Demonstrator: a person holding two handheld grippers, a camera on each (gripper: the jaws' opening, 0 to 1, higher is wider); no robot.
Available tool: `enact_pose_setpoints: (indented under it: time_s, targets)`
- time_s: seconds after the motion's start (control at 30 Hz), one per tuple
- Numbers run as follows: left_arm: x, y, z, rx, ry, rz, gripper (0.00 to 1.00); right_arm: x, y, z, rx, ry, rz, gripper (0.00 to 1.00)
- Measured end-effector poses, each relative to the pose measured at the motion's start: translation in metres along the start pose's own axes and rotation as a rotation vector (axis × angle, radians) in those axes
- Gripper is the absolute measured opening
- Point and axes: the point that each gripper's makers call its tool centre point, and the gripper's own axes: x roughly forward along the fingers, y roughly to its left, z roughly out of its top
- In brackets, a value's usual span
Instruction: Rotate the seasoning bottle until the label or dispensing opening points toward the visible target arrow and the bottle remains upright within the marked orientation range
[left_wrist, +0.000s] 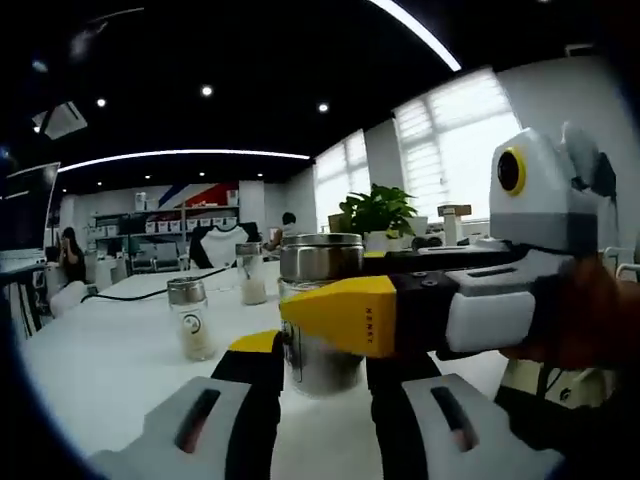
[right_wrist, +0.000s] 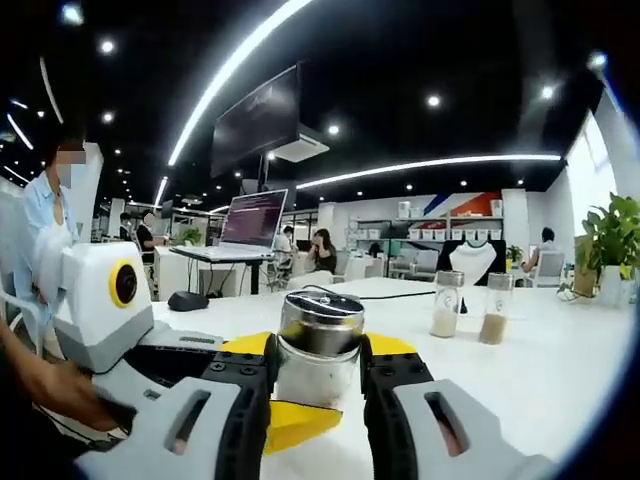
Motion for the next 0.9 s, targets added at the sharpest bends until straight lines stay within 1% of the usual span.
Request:
enact_pose_setpoints:
  time_s: [0.2,0.3,0.4,0.43,0.53,0.63,0.7,0.73,0.8,0.9]
  targets:
    - [0.001,-0.002,-0.001,-0.007,-0.008,0.009,0.34,0.000,-0.003,-0.002,0.020,0.007,-0.019,0.32]
    - [0.001,-0.003,-0.002,-0.010,-0.007,0.006,0.34,0.000,-0.005,-0.003,0.030,0.009,-0.011,0.31]
    - [0.002,-0.005,0.001,-0.017,-0.021,-0.036,0.34,-0.003,-0.006,-0.001,0.044,-0.010,0.004,0.30]
    - [0.003,-0.008,0.002,-0.043,-0.021,-0.077,0.34,-0.004,-0.007,-0.001,0.045,-0.014,0.011,0.30]
    - [0.001,-0.009,0.003,-0.069,-0.025,-0.131,0.35,-0.006,-0.006,0.001,0.053,-0.023,0.054,0.30]
    - [0.000,-0.010,0.004,-0.081,-0.034,-0.171,0.35,-0.008,0.000,0.005,0.023,-0.044,0.100,0.30]
    - [-0.001,-0.012,0.004,-0.110,-0.035,-0.210,0.35,-0.010,0.002,0.006,0.024,-0.055,0.121,0.29]
    - [-0.001,-0.013,0.003,-0.125,-0.025,-0.226,0.35,-0.011,0.002,0.007,0.032,-0.064,0.132,0.29]
    - [-0.001,-0.013,-0.001,-0.132,-0.011,-0.243,0.36,-0.012,0.001,0.008,0.042,-0.075,0.140,0.29]
    - [-0.002,-0.013,-0.001,-0.129,-0.013,-0.251,0.39,-0.015,0.005,0.009,0.048,-0.083,0.187,0.29]
